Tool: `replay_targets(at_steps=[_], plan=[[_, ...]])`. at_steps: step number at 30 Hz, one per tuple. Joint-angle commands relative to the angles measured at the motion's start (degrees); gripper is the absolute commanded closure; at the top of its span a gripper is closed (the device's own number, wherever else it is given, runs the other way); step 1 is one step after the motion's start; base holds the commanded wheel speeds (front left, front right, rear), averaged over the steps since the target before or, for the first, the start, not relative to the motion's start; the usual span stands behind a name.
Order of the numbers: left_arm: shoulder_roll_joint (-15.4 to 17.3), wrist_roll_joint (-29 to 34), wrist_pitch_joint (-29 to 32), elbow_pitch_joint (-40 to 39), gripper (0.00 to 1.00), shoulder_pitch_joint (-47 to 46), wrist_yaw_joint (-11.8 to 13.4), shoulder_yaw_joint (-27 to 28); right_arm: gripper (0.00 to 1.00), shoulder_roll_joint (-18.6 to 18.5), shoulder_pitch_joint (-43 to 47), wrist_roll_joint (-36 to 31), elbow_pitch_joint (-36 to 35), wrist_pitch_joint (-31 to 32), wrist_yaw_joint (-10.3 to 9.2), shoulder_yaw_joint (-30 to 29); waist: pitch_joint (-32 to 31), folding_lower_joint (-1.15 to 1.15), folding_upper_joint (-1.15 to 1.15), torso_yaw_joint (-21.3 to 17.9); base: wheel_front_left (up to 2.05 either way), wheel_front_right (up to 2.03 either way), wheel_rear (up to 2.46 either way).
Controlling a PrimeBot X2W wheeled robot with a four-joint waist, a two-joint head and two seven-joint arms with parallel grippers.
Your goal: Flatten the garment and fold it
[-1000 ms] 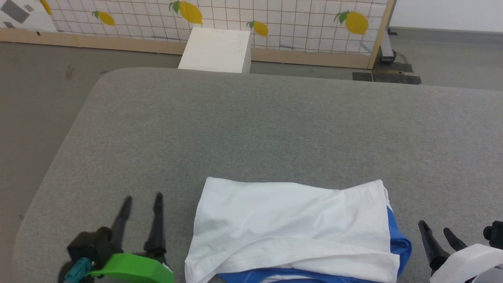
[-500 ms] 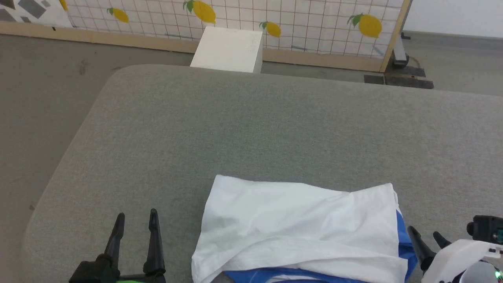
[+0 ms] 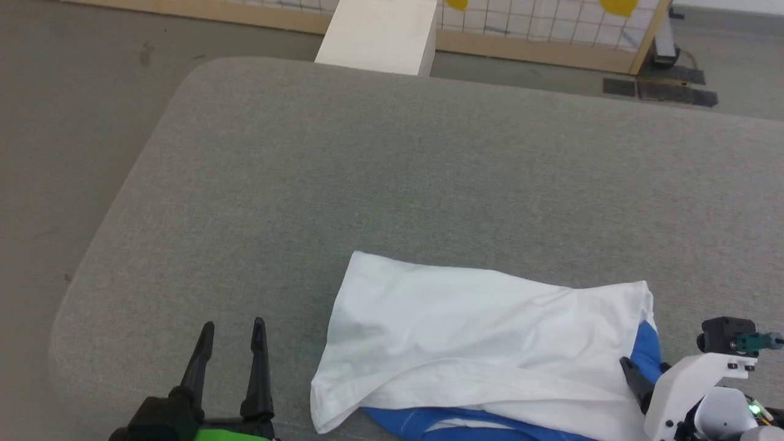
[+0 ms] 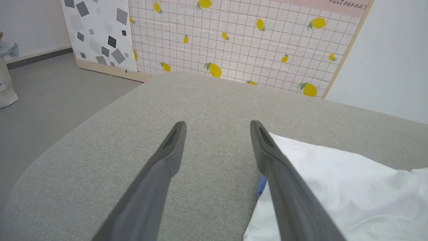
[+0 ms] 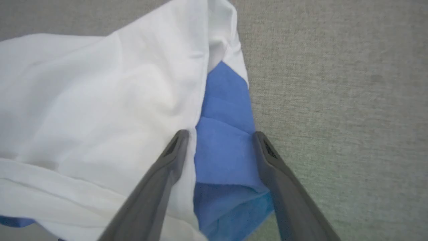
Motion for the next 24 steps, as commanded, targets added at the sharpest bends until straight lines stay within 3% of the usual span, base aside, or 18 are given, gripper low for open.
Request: replay_targets(at_steps=[1, 5, 6, 7, 8, 9, 16, 24], plan=[[-0.53, 0.5, -0.21, 0.31, 0.0, -1.38, -0.65, 0.3, 0.0, -0.33, -0.93, -0.63, 0.91, 0.96, -0.08, -0.05, 1.27, 0.0, 0.0, 1.09, 0.0, 0.0, 0.0], [-1.43, 1.17, -0.21, 1.05, 0.0, -2.18, -1.82, 0.85, 0.0, -0.55, -1.66, 0.11, 2.86, 4.42, -0.08, 0.44, 2.14, 0.0, 0.0, 1.58, 0.0, 0.0, 0.0], [-1.66, 1.35, -0.21, 1.24, 0.0, -2.36, -2.09, 0.99, 0.5, -0.58, -1.93, 0.55, 3.11, 5.36, -0.08, 0.81, 2.28, 0.0, 0.0, 1.64, 0.0, 0.0, 0.0], [-1.83, 1.48, -0.21, 1.37, 0.0, -2.49, -2.3, 1.11, 0.68, -0.7, -2.1, 0.82, 3.16, 6.01, -0.08, 1.25, 2.39, 0.0, 0.0, 1.66, 0.0, 0.0, 0.0], [-2.03, 1.65, -0.21, 1.53, 0.0, -2.62, -2.55, 1.26, 0.92, -0.79, -2.31, 1.1, 3.08, 6.63, -0.08, 1.64, 2.5, 0.0, 0.0, 1.64, 0.0, 0.0, 0.0], [-2.18, 1.76, -0.21, 1.68, 0.0, -2.73, -2.76, 1.35, 1.0, -0.85, -2.47, 1.32, 3.0, 7.1, -0.08, 1.93, 2.56, 0.0, 0.0, 1.62, 0.0, 0.0, 0.0], [-3.09, 2.6, -0.21, 3.09, 0.0, -3.12, -4.08, 2.09, 1.0, -1.45, -3.42, 1.63, 2.07, 6.69, -0.08, 2.37, 1.41, 0.0, 0.0, 1.09, 0.0, 0.0, 0.0], [-3.85, 2.91, -0.21, 4.01, 0.0, -2.2, -5.16, 3.0, 1.0, -2.91, -6.17, -1.58, 3.23, 2.32, -0.08, -2.87, -0.55, 0.0, 0.0, -0.57, 0.0, 0.0, 0.0]])
